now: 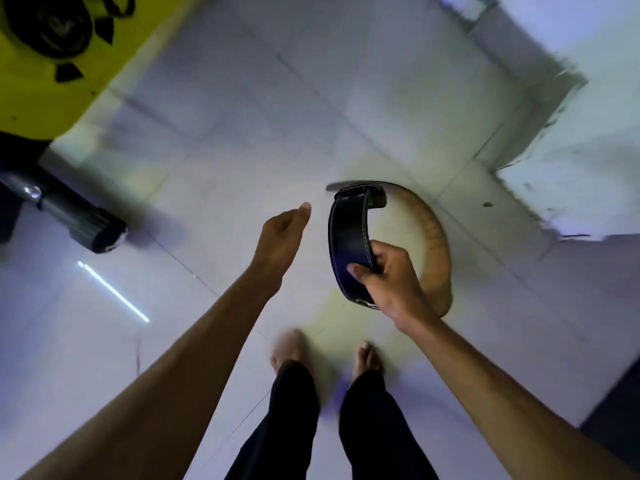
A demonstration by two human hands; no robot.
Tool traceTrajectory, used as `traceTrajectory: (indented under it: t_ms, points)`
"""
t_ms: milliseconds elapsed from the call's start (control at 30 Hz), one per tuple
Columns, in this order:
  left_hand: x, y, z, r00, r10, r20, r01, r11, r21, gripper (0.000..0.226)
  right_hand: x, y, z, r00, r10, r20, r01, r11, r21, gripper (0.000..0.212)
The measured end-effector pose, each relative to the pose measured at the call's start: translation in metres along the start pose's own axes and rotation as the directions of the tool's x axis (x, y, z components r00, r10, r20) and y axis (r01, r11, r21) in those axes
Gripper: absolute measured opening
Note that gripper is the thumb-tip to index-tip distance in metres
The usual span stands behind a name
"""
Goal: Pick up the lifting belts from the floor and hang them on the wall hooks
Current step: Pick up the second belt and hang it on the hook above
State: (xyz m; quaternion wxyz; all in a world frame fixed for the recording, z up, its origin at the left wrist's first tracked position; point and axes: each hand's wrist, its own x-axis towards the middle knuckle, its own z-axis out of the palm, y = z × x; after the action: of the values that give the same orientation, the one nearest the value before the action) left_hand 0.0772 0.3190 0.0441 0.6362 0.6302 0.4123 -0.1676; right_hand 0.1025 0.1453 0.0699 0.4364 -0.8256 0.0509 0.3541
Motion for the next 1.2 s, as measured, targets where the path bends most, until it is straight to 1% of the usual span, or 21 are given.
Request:
traceTrajectory:
  t_ms: [33,100,133,200,267,333,367,433,500,600,667,733,833,900,967,1000,1067,1100,1133,1200]
  points:
    - [-0.013,0.03,0.007,0.999,-0.007,0.034,0.008,1.0,-0.008,0.041,-0.019,-0.017,-0.022,1.0,0.011,-0.007,-0.011,0.998,0.069,0.015]
    - [-0.038,0.084,0.022,0.996,0.011,0.083,-0.011,1.0,-0.005,0.036,-0.056,-0.046,-0.062,0.999,0.03,0.016,-0.033,0.977,0.21,0.019]
    - [-0.054,0.112,0.029,0.993,0.047,0.105,-0.048,0.999,0.008,0.035,-0.076,-0.063,-0.083,1.0,0.014,0.017,-0.018,0.962,0.272,0.023]
    - [-0.093,0.163,0.043,0.98,0.105,0.171,-0.108,0.994,0.006,0.039,-0.117,-0.093,-0.122,0.999,-0.041,0.001,0.038,0.931,0.364,0.032]
    - [-0.127,0.206,0.053,0.958,0.159,0.239,-0.161,0.987,-0.011,0.04,-0.153,-0.12,-0.151,0.994,-0.107,-0.011,0.102,0.908,0.406,0.037]
    - [-0.167,0.252,0.062,0.929,0.232,0.289,-0.231,0.972,-0.04,0.052,-0.19,-0.151,-0.182,0.984,-0.174,-0.043,0.176,0.892,0.416,0.041]
    - [-0.187,0.275,0.065,0.92,0.26,0.294,-0.253,0.965,-0.062,0.054,-0.208,-0.164,-0.197,0.979,-0.195,-0.062,0.203,0.884,0.422,0.042]
    - [-0.223,0.319,0.07,0.904,0.298,0.307,-0.278,0.955,-0.107,0.037,-0.24,-0.189,-0.224,0.968,-0.235,-0.086,0.249,0.868,0.43,0.043]
    - [-0.267,0.364,0.075,0.871,0.357,0.339,-0.337,0.934,-0.118,0.027,-0.275,-0.212,-0.249,0.953,-0.284,-0.11,0.303,0.857,0.417,0.043]
    - [-0.33,0.419,0.079,0.791,0.476,0.385,-0.461,0.877,-0.137,0.024,-0.328,-0.24,-0.273,0.932,-0.324,-0.163,0.362,0.856,0.37,0.041]
    - [-0.373,0.447,0.078,0.707,0.564,0.426,-0.555,0.816,-0.159,0.021,-0.364,-0.255,-0.285,0.911,-0.343,-0.227,0.405,0.846,0.347,0.038]
    - [-0.416,0.469,0.073,0.604,0.652,0.459,-0.646,0.737,-0.198,0.021,-0.4,-0.268,-0.291,0.888,-0.355,-0.291,0.441,0.837,0.324,0.032]
    - [-0.487,0.499,0.067,0.429,0.769,0.474,-0.772,0.585,-0.25,0.034,-0.449,-0.288,-0.296,0.843,-0.371,-0.389,0.496,0.815,0.298,0.026]
    - [-0.539,0.519,0.064,0.317,0.817,0.482,-0.819,0.492,-0.296,0.038,-0.482,-0.306,-0.305,0.797,-0.373,-0.475,0.541,0.791,0.287,0.023]
    - [-0.588,0.536,0.064,0.224,0.85,0.477,-0.838,0.418,-0.351,0.04,-0.514,-0.328,-0.32,0.737,-0.382,-0.558,0.596,0.756,0.269,0.018]
    - [-0.613,0.542,0.064,0.186,0.863,0.47,-0.839,0.389,-0.381,0.04,-0.53,-0.338,-0.329,0.687,-0.384,-0.617,0.635,0.73,0.252,0.017]
    - [-0.659,0.554,0.068,0.103,0.882,0.46,-0.843,0.323,-0.431,0.039,-0.565,-0.362,-0.358,0.549,-0.393,-0.738,0.722,0.668,0.182,0.021]
    - [-0.671,0.558,0.07,0.082,0.887,0.454,-0.843,0.305,-0.442,0.039,-0.574,-0.375,-0.37,0.495,-0.388,-0.777,0.753,0.638,0.161,0.023]
    - [-0.692,0.562,0.072,0.05,0.896,0.442,-0.839,0.278,-0.468,0.038,-0.594,-0.388,-0.385,0.424,-0.39,-0.817,0.79,0.601,0.123,0.022]
    - [-0.732,0.568,0.078,0.011,0.909,0.416,-0.824,0.244,-0.511,0.037,-0.634,-0.41,-0.413,0.315,-0.402,-0.86,0.838,0.544,0.052,0.016]
